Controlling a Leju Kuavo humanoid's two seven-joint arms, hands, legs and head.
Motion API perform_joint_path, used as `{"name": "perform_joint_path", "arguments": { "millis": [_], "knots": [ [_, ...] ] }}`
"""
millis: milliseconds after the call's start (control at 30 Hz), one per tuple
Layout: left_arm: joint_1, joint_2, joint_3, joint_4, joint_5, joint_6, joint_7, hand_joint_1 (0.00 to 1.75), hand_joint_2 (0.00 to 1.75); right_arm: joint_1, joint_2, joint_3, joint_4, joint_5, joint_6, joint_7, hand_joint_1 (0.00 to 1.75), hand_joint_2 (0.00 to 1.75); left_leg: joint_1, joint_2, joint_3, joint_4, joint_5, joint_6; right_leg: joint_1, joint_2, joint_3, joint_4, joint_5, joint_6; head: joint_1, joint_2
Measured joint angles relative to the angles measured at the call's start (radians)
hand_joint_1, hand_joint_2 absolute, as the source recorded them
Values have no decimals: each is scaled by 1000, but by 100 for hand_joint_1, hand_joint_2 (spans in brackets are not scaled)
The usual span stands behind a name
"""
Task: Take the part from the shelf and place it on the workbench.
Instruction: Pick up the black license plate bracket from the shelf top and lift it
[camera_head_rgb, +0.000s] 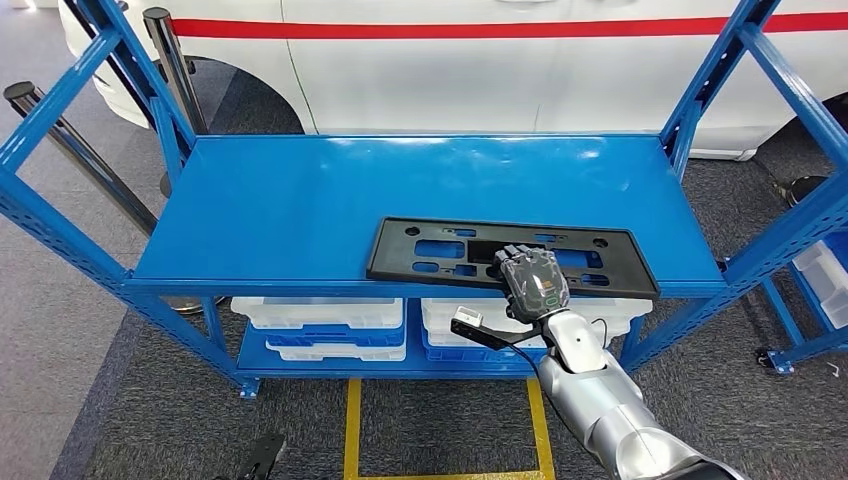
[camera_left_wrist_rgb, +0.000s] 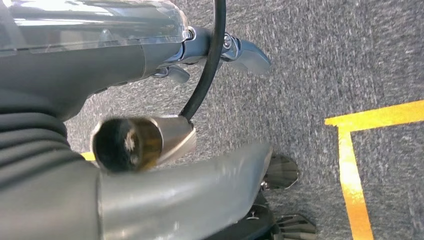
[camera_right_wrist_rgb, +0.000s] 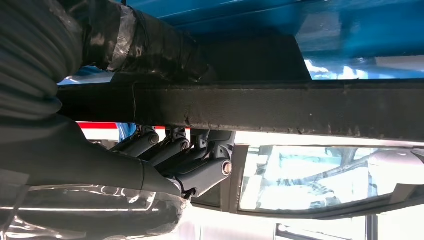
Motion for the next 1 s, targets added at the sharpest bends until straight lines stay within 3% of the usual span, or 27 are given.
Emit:
{"name": "perform_joint_path", "arguments": {
  "millis": [667, 833, 1000],
  "knots": [
    [0, 0, 0, 0, -14, 32, -8, 0, 175, 27, -10, 0, -51, 42, 0, 1, 175, 175, 0, 0, 0, 0, -1, 0, 0, 0, 0, 0, 0, 0, 0, 0],
    [0, 0, 0, 0, -17, 32, -8, 0, 175, 87, -17, 0, -211, 176, 0, 2, 175, 175, 0, 0, 0, 0, -1, 0, 0, 0, 0, 0, 0, 0, 0, 0],
    [-1, 0, 0, 0, -21, 32, -8, 0, 175, 131, -21, 0, -405, 220, 0, -10, 175, 175, 0, 0, -1, 0, -1, 0, 0, 0, -1, 0, 0, 0, 0, 0]
  ]
}}
